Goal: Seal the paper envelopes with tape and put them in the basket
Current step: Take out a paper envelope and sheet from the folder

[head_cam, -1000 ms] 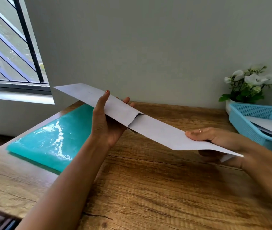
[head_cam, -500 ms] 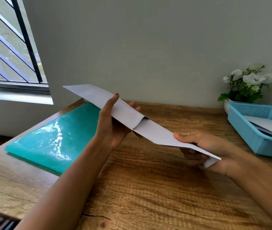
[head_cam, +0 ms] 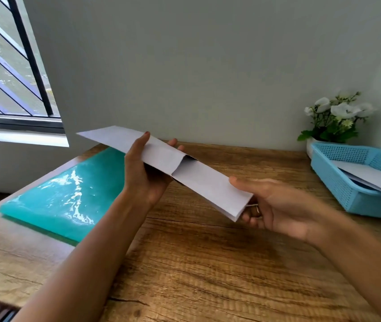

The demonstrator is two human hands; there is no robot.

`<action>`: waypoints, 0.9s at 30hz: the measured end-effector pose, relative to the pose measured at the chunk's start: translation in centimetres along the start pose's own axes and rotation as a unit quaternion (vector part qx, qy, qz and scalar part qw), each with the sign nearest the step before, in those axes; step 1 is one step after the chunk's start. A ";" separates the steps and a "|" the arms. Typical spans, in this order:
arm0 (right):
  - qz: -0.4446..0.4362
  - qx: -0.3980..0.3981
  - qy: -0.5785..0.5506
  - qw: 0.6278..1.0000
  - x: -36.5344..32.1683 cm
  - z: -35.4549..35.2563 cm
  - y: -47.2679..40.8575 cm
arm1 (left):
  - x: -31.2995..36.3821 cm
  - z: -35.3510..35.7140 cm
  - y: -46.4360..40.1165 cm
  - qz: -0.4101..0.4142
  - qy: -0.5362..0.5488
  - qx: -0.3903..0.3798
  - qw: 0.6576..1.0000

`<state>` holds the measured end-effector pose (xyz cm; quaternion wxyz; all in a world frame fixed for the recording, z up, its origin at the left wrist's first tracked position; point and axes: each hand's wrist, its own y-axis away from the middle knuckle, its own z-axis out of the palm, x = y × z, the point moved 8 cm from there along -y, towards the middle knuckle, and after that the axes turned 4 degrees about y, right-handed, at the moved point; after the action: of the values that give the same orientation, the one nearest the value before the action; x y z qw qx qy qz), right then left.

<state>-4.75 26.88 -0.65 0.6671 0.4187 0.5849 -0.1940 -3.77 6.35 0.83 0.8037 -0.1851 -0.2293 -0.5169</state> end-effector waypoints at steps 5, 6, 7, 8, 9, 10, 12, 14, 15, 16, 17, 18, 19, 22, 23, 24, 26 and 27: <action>0.004 -0.020 -0.095 0.995 -0.8 -0.5 0.4 | -0.6 0.2 0.4 -0.016 -0.021 0.006 1.000; 0.004 -0.013 -0.113 0.994 -0.8 -0.6 0.4 | -1.1 0.4 0.6 -0.028 -0.028 0.002 0.999; 0.002 -0.008 -0.127 0.992 -0.7 -0.5 0.4 | -1.7 0.6 0.7 -0.038 -0.036 -0.004 0.999; -0.002 -0.004 -0.138 0.990 -0.6 -0.5 0.3 | -2.2 0.8 0.8 -0.048 -0.048 -0.011 0.998; -0.008 -0.001 -0.144 0.990 -0.6 -0.4 0.1 | -2.7 1.0 0.9 -0.056 -0.061 -0.016 0.996; -0.015 0.004 -0.151 0.988 -0.5 -0.3 -0.1 | -3.1 1.1 1.0 -0.061 -0.073 -0.021 0.995; -0.028 0.018 -0.177 0.984 -0.4 -0.3 -0.4 | -3.7 1.3 1.1 -0.071 -0.088 -0.029 0.993; -0.037 0.028 -0.212 0.976 -0.3 -0.3 -0.5 | -3.9 1.4 1.1 -0.074 -0.092 -0.035 0.992; -0.040 0.030 -0.228 0.972 -0.3 -0.2 -0.4 | -3.9 1.5 1.1 -0.073 -0.092 -0.037 0.992; -0.043 0.032 -0.242 0.969 -0.4 -0.2 -0.3 | -3.8 1.5 1.0 -0.071 -0.093 -0.038 0.992; -0.046 0.034 -0.257 0.965 -0.5 -0.2 -0.2 | -3.8 1.5 1.0 -0.069 -0.094 -0.038 0.993; -0.048 0.038 -0.269 0.961 -0.6 -0.2 -0.2 | -3.8 1.5 1.1 -0.067 -0.094 -0.039 0.993; -0.050 0.043 -0.279 0.958 -0.6 -0.2 -0.1 | -3.8 1.6 1.1 -0.067 -0.093 -0.041 0.993; -0.048 0.050 -0.288 0.955 -0.5 0.0 -0.2 | -4.4 1.9 1.3 -0.075 -0.106 -0.051 0.990; -0.045 0.047 -0.284 0.956 -0.4 0.2 -0.1 | -4.7 2.0 1.5 -0.079 -0.117 -0.056 0.988; -0.043 0.044 -0.280 0.958 -0.3 0.4 -0.1 | -5.0 2.0 1.6 -0.084 -0.128 -0.061 0.986; -0.042 0.045 -0.281 0.958 -0.2 0.8 0.0 | -5.6 2.3 1.8 -0.097 -0.145 -0.074 0.982; -0.042 0.047 -0.286 0.956 -0.1 1.0 0.0 | -5.9 2.4 2.0 -0.105 -0.153 -0.079 0.979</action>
<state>-4.14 26.05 -0.55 0.7773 0.3519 0.3769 -0.3605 -4.55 12.85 -0.62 0.6834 -0.2998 -0.3262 -0.5802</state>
